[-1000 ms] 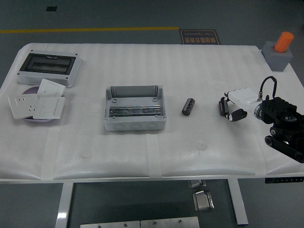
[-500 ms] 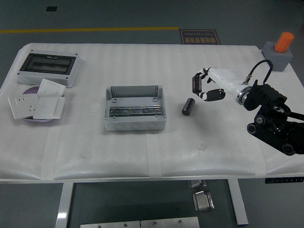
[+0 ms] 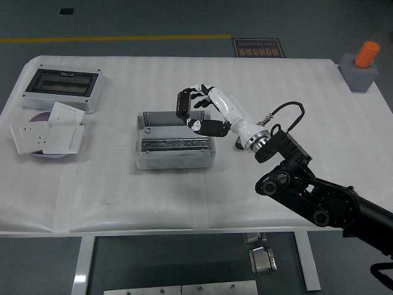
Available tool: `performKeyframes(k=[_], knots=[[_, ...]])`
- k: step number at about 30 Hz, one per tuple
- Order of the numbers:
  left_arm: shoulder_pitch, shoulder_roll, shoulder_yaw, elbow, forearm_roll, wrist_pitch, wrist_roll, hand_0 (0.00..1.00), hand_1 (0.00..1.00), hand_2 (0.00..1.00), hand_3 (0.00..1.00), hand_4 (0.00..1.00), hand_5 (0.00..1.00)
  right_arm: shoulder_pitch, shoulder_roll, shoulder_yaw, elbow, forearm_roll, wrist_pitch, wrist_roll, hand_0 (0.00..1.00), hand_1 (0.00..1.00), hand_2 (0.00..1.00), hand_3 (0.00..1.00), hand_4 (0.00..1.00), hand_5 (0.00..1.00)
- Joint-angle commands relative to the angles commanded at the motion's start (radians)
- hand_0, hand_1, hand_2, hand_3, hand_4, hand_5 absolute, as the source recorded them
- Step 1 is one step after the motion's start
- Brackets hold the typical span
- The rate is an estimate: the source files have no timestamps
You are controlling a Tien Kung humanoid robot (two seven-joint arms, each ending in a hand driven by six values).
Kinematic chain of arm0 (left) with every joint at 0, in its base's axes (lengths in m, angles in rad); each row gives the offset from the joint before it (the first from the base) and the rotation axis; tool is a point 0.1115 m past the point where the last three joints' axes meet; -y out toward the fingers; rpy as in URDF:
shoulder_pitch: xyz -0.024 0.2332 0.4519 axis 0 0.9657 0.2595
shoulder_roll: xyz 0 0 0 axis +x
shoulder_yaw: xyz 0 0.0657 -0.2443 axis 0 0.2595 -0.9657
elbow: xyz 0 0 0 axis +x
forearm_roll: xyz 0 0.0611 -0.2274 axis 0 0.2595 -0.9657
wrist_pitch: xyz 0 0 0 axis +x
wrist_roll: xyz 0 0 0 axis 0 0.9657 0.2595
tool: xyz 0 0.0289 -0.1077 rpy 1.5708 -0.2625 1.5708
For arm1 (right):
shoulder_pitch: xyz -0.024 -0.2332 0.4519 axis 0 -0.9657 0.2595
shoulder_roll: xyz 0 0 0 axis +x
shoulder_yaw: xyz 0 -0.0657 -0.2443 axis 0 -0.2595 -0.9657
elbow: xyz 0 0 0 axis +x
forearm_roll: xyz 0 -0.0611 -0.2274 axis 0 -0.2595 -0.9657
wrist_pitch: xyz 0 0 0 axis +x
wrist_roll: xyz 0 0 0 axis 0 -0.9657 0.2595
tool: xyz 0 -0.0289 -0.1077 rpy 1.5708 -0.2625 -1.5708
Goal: Pick up the battery,place it into the box
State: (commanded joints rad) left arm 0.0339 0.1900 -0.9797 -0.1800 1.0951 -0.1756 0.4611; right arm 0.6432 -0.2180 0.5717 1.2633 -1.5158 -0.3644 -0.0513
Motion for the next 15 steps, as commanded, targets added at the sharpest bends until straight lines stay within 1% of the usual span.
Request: performKeyframes(k=[2,5,6,8,11,12,15], knots=[[0.001,0.000,-0.002,0.000,0.002,-0.001,0.002,0.631,0.655,0.476,0.543,0.618,0.178,0.012,0.024,-0.027,-0.033,-0.021,0.005,-0.015,0.640,0.614,0.720,0.703,0.612,0.297],[0.000,-0.001,-0.001,0.000,0.002,-0.001,0.002,0.631,0.655,0.476,0.543,0.618,0.178,0.023,0.048,-0.050,-0.080,-0.052,0.014,-0.038,0.640,0.614,0.720,0.703,0.612,0.297],[-0.001,-0.001,-0.001,0.000,0.002,-0.001,0.002,0.630,0.654,0.476,0.543,0.617,0.176,0.025,0.053,-0.054,-0.092,-0.059,0.016,-0.044,0.794,0.739,0.836,0.909,0.838,0.453],[-0.002,0.000,0.000,0.000,-0.001,0.000,0.001,0.630,0.654,0.476,0.543,0.617,0.176,0.027,0.055,-0.060,-0.113,-0.072,0.018,-0.052,0.794,0.739,0.836,0.909,0.838,0.453],[-0.004,-0.001,0.002,0.000,-0.003,-0.001,0.000,0.630,0.654,0.476,0.543,0.617,0.176,0.026,0.050,-0.060,-0.126,-0.086,0.022,-0.062,0.794,0.739,0.836,0.909,0.838,0.453],[-0.004,-0.002,0.002,0.000,-0.003,-0.001,0.000,0.630,0.654,0.476,0.543,0.617,0.171,0.025,0.048,-0.058,-0.128,-0.093,0.025,-0.068,0.998,0.934,0.998,0.998,0.983,0.549],[-0.006,-0.002,0.007,0.000,-0.008,-0.001,-0.001,0.630,0.654,0.476,0.543,0.617,0.171,0.023,0.035,-0.048,-0.137,-0.107,0.035,-0.081,0.998,0.934,0.998,0.998,0.983,0.549]])
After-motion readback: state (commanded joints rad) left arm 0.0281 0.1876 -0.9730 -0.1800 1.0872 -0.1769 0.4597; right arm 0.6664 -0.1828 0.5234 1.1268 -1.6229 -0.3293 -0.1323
